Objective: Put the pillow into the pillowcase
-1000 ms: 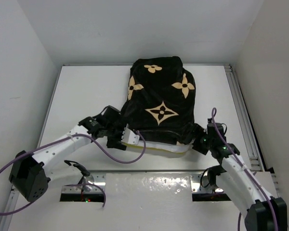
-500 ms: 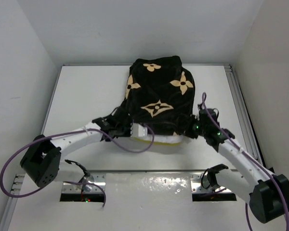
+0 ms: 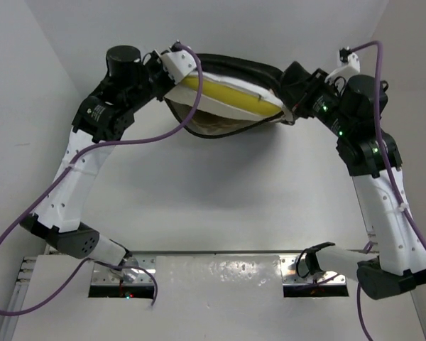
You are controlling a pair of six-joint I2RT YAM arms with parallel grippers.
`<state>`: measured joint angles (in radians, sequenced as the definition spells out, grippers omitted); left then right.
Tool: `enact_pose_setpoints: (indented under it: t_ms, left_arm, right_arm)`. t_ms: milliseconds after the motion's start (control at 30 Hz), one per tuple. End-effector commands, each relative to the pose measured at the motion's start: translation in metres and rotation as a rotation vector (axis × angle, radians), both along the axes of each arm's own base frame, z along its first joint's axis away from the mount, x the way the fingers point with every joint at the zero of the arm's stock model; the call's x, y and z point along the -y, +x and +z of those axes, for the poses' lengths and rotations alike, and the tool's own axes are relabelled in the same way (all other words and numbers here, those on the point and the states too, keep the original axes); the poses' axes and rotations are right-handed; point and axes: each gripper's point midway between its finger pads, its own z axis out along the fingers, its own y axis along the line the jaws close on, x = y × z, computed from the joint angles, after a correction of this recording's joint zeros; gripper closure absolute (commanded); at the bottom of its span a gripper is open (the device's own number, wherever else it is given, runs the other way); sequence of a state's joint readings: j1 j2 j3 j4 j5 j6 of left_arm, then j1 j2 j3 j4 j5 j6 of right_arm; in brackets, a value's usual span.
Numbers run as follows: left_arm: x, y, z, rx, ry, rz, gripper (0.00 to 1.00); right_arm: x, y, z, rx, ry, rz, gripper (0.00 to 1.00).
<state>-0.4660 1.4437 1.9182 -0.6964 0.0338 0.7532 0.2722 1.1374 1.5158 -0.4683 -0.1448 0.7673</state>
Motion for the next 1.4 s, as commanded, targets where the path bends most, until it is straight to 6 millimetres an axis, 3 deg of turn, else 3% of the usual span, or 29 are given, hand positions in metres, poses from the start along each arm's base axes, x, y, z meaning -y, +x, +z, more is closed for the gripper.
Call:
enact_pose_setpoints:
  t_ms: [0, 33, 133, 167, 200, 233, 267, 333, 400, 533, 567, 600, 633, 667, 733, 767, 800, 833, 867, 967, 1000, 1067, 1133, 1200, 1233, 1267, 1300, 1333, 1367]
  left_arm:
    - [-0.033, 0.001, 0.072, 0.181, -0.044, 0.158, 1.00]
    - [-0.038, -0.004, 0.087, 0.220, -0.049, 0.176, 1.00]
    - [-0.042, -0.012, 0.100, 0.255, -0.050, 0.186, 1.00]
    - [-0.042, -0.013, 0.099, 0.246, -0.052, 0.185, 1.00]
    - [-0.040, -0.015, 0.094, 0.228, -0.043, 0.178, 1.00]
    - [-0.040, -0.016, 0.089, 0.213, -0.038, 0.170, 1.00]
    - [-0.037, -0.015, 0.082, 0.192, -0.040, 0.165, 1.00]
    - [-0.029, -0.013, 0.064, 0.138, -0.042, 0.131, 1.00]
    - [-0.016, -0.013, 0.052, 0.080, -0.081, 0.097, 1.00]
    - [0.002, -0.010, 0.039, 0.035, -0.067, 0.083, 1.00]
    - [0.008, -0.010, 0.037, 0.029, -0.069, 0.076, 1.00]
    - [0.012, -0.007, 0.035, 0.024, -0.066, 0.078, 1.00]
    - [0.013, -0.006, 0.035, 0.025, -0.065, 0.085, 1.00]
    - [0.017, -0.005, 0.034, 0.025, -0.063, 0.082, 1.00]
    - [0.020, -0.004, 0.034, 0.027, -0.059, 0.085, 1.00]
    - [0.022, -0.004, 0.034, 0.032, -0.056, 0.082, 1.00]
    - [0.022, -0.002, 0.032, 0.032, -0.047, 0.090, 1.00]
    - [0.021, -0.001, 0.032, 0.036, -0.044, 0.094, 1.00]
    - [0.022, 0.001, 0.030, 0.037, -0.032, 0.095, 1.00]
    - [0.017, 0.006, 0.030, 0.048, -0.020, 0.121, 1.00]
    - [0.015, 0.007, 0.031, 0.052, -0.019, 0.128, 1.00]
    - [0.015, 0.008, 0.029, 0.046, -0.019, 0.126, 1.00]
    - [0.018, 0.006, 0.026, 0.037, -0.016, 0.114, 1.00]
    - [0.019, 0.005, 0.024, 0.032, -0.010, 0.111, 1.00]
    - [0.020, 0.005, 0.023, 0.028, -0.010, 0.111, 1.00]
    - [0.019, 0.005, 0.024, 0.030, -0.012, 0.113, 1.00]
    - [0.018, 0.005, 0.023, 0.028, -0.014, 0.115, 1.00]
    - [0.018, 0.004, 0.023, 0.026, -0.013, 0.115, 1.00]
    - [0.017, 0.004, 0.023, 0.027, -0.012, 0.115, 1.00]
  right_arm:
    - [0.011, 0.022, 0.038, 0.096, -0.013, -0.057, 1.00]
    - [0.010, 0.019, 0.055, 0.124, 0.001, -0.053, 1.00]
    - [0.004, 0.020, 0.062, 0.119, 0.000, -0.018, 1.00]
    - [0.002, 0.018, 0.058, 0.102, -0.011, -0.008, 0.94]
    - [0.003, 0.015, 0.059, 0.116, -0.038, -0.003, 0.81]
    - [0.003, 0.016, 0.049, 0.102, -0.061, -0.002, 0.38]
    - [0.004, 0.016, 0.042, 0.099, -0.079, -0.001, 0.24]
    - [0.007, 0.016, 0.010, 0.051, -0.128, -0.002, 0.11]
    - [0.015, 0.013, -0.024, -0.029, -0.169, -0.026, 0.17]
    - [0.030, -0.001, -0.049, -0.064, -0.247, -0.056, 0.31]
    - [0.035, -0.004, -0.053, -0.064, -0.260, -0.066, 0.31]
    - [0.038, -0.006, -0.074, -0.097, -0.283, -0.060, 0.28]
    - [0.037, -0.015, -0.077, -0.080, -0.281, -0.042, 0.23]
    - [0.025, -0.021, -0.102, -0.090, -0.292, 0.057, 0.14]
    - [0.007, -0.043, -0.118, -0.051, -0.290, 0.212, 0.08]
    - [-0.019, -0.065, -0.145, -0.020, -0.274, 0.428, 0.06]
    - [-0.027, -0.077, -0.154, 0.010, -0.257, 0.504, 0.07]
    - [-0.030, -0.085, -0.142, 0.141, -0.247, 0.522, 0.07]
    - [-0.033, -0.094, -0.171, 0.111, -0.228, 0.557, 0.08]
    - [-0.018, -0.097, -0.178, 0.176, -0.255, 0.472, 0.19]
    - [-0.009, -0.090, -0.178, 0.172, -0.258, 0.397, 0.34]
    - [0.000, -0.082, -0.172, 0.162, -0.206, 0.332, 0.49]
    - [-0.002, -0.077, -0.165, 0.147, -0.144, 0.340, 0.54]
    - [-0.008, -0.069, -0.166, 0.058, -0.023, 0.347, 0.46]
    - [-0.006, -0.061, -0.156, 0.090, 0.015, 0.327, 0.33]
    - [-0.006, -0.059, -0.166, 0.034, 0.125, 0.310, 0.25]
    - [-0.003, -0.055, -0.134, 0.200, 0.185, 0.301, 0.18]
    - [-0.002, -0.057, -0.152, 0.117, 0.337, 0.286, 0.05]
    - [0.003, -0.056, -0.148, 0.145, 0.397, 0.273, 0.02]
